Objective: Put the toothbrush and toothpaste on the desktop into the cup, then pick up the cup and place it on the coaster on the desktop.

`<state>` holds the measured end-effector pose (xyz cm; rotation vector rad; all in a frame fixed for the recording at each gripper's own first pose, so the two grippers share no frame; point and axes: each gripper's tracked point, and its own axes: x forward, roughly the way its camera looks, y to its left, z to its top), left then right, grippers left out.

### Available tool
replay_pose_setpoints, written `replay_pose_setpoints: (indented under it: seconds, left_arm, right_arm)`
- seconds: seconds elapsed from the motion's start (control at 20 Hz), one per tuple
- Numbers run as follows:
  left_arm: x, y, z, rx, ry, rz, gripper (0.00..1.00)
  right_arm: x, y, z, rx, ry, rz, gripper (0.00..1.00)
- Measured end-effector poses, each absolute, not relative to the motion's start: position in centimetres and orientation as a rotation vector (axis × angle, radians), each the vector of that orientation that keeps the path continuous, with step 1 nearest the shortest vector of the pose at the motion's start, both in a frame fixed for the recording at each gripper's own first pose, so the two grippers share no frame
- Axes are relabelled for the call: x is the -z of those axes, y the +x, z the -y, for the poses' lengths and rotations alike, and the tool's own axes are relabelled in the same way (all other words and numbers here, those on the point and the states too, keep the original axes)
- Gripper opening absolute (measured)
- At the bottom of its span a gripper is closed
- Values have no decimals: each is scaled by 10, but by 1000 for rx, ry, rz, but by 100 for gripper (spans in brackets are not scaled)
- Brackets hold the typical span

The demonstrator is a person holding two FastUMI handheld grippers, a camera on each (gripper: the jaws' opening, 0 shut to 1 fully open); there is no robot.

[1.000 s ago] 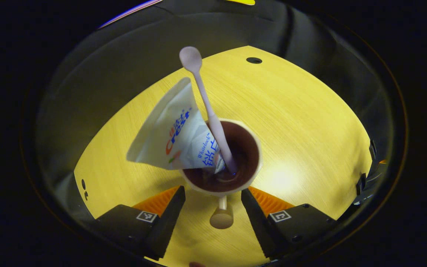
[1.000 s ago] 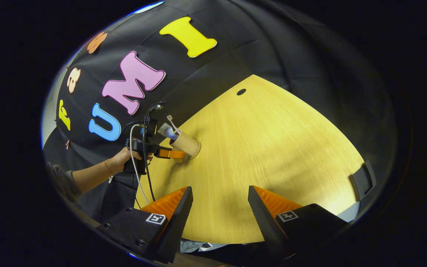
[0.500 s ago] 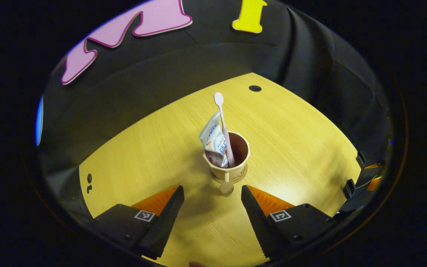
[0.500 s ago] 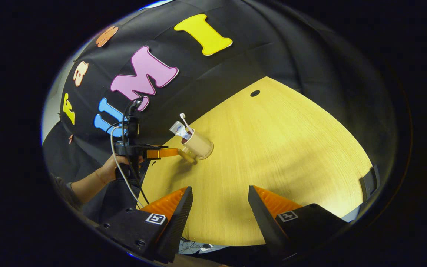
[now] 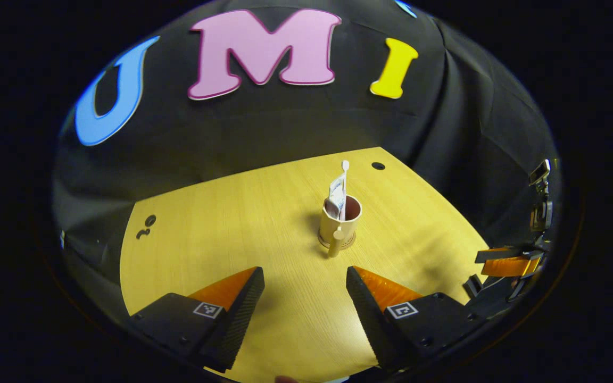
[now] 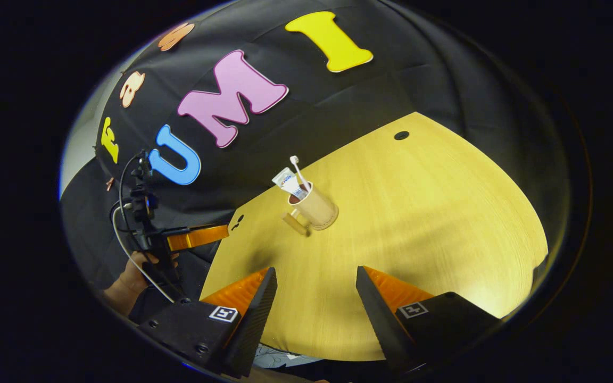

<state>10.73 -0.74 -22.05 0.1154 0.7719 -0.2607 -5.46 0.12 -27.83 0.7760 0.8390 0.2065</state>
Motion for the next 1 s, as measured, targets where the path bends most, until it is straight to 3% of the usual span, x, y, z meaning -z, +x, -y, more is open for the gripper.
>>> replay_pose_setpoints:
  seconds: [0.35, 1.0]
  left_arm:
    - [199, 53, -32, 201, -77, -646, 97]
    - [224, -7, -42, 143, -135, -681, 97]
  right_arm:
    - [266, -40, -41, -267, 762, -834, 92]
    - [256, -42, -60, -281, 767, -822, 92]
